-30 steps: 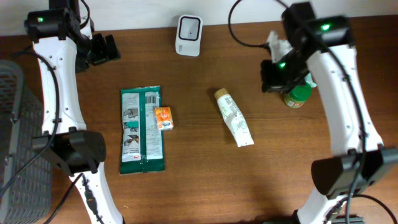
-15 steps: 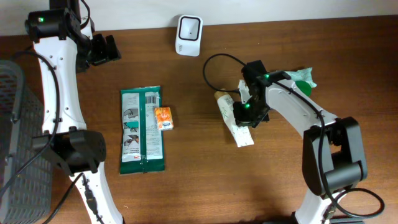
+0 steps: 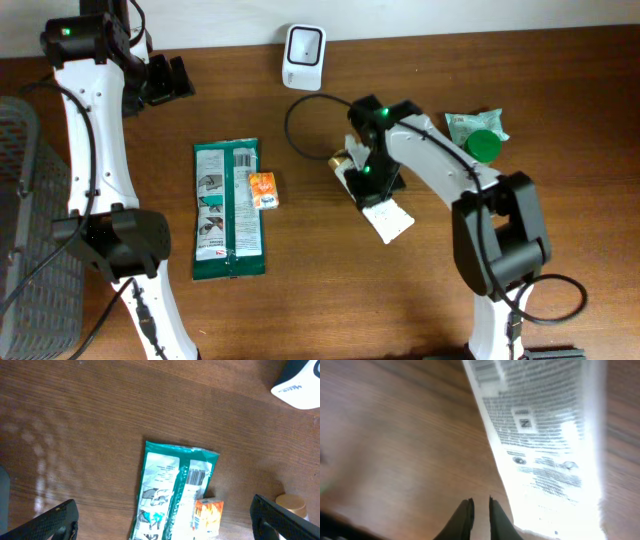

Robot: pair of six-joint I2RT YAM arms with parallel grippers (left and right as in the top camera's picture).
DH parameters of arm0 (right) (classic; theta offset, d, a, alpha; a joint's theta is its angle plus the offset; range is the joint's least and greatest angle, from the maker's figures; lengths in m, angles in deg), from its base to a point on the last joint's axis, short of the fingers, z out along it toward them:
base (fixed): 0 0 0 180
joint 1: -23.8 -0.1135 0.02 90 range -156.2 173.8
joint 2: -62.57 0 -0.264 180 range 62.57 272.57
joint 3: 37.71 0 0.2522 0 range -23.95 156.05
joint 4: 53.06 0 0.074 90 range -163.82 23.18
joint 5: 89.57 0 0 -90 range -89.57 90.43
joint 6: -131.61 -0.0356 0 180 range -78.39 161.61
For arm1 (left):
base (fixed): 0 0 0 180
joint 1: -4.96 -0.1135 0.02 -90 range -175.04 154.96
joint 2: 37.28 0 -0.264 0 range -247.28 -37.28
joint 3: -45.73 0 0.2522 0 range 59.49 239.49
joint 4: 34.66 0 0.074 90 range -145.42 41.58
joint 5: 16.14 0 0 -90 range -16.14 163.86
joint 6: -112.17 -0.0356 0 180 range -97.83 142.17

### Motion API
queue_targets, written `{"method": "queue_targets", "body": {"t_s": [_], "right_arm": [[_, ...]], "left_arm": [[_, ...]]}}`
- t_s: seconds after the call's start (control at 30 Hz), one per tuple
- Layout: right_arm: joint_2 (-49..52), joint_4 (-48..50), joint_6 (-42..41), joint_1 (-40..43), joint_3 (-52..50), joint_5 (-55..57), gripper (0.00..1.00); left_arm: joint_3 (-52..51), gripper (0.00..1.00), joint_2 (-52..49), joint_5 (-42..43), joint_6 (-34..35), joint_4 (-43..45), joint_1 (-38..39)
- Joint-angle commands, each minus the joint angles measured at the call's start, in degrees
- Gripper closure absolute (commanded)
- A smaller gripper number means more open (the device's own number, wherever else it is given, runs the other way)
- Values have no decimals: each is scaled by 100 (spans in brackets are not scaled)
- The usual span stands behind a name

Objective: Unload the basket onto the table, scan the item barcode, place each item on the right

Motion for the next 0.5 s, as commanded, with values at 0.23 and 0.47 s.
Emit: {"method": "queue_targets", "body": {"t_s": [0.23, 0.47], "right_arm": [[68, -33, 4111, 1388, -562, -1290, 22], [131, 1342, 3176, 1235, -1668, -1862, 38]], "left_arm": [[9, 1, -81, 83, 11, 2, 4], [9, 1, -81, 83, 11, 2, 4]]}}
